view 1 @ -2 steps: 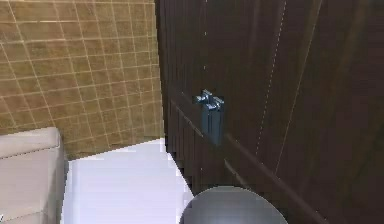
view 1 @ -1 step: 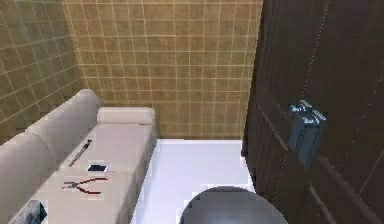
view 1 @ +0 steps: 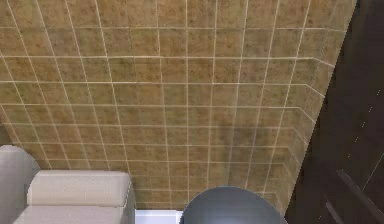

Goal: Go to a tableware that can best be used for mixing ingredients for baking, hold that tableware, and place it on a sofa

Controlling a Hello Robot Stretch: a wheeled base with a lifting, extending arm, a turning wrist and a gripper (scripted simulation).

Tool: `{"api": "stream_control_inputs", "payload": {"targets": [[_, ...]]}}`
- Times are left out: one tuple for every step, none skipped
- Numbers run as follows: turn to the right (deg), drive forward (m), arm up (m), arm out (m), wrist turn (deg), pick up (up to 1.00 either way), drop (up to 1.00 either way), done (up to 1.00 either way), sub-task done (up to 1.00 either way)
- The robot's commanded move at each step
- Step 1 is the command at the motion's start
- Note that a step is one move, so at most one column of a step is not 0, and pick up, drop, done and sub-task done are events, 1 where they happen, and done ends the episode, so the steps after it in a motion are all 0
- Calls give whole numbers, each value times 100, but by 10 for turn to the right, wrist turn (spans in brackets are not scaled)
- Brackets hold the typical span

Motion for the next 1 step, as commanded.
{"api": "stream_control_inputs", "payload": {"targets": [[-30, 0, 0, 0, 0, 0, 0, 0, 0]]}}
